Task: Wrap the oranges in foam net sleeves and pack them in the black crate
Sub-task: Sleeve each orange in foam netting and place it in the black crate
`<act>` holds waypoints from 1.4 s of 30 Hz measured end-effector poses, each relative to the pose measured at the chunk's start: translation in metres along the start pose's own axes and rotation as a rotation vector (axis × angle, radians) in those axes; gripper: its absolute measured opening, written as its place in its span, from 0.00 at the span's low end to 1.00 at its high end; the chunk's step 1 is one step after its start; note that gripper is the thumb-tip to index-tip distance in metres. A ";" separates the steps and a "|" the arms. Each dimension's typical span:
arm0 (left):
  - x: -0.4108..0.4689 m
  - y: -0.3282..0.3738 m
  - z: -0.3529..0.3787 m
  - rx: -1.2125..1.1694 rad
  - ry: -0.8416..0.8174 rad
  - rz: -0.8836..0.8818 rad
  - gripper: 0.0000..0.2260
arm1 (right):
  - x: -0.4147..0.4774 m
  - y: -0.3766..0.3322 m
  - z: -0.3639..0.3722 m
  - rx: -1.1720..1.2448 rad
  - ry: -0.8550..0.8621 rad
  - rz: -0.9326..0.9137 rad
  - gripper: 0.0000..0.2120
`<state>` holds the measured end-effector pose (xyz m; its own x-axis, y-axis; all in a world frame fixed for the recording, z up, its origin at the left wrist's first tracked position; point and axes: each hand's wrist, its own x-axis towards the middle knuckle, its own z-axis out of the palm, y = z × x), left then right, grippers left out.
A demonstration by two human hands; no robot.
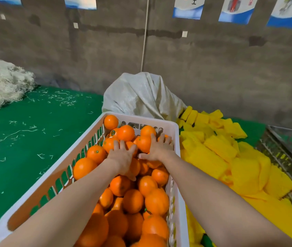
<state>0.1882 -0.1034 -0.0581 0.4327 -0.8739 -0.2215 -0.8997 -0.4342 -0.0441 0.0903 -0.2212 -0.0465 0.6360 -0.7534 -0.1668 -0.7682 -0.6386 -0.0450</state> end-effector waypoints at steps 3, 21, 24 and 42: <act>0.006 -0.004 0.008 0.131 0.062 0.082 0.48 | 0.015 0.001 0.002 -0.159 0.120 0.008 0.48; -0.089 -0.021 -0.043 -0.399 -0.471 0.425 0.40 | -0.031 0.031 -0.022 0.138 -0.224 -0.528 0.41; -0.104 -0.033 -0.057 -0.713 -0.681 0.541 0.36 | -0.051 0.026 -0.040 0.119 -0.462 -0.548 0.33; -0.015 -0.057 0.012 0.140 0.112 -0.284 0.27 | 0.032 -0.099 0.000 -0.099 -0.019 -0.345 0.46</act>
<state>0.2324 -0.0632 -0.0640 0.6640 -0.7441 -0.0732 -0.7381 -0.6367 -0.2234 0.1862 -0.1821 -0.0474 0.8546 -0.4881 -0.1770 -0.4969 -0.8678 -0.0063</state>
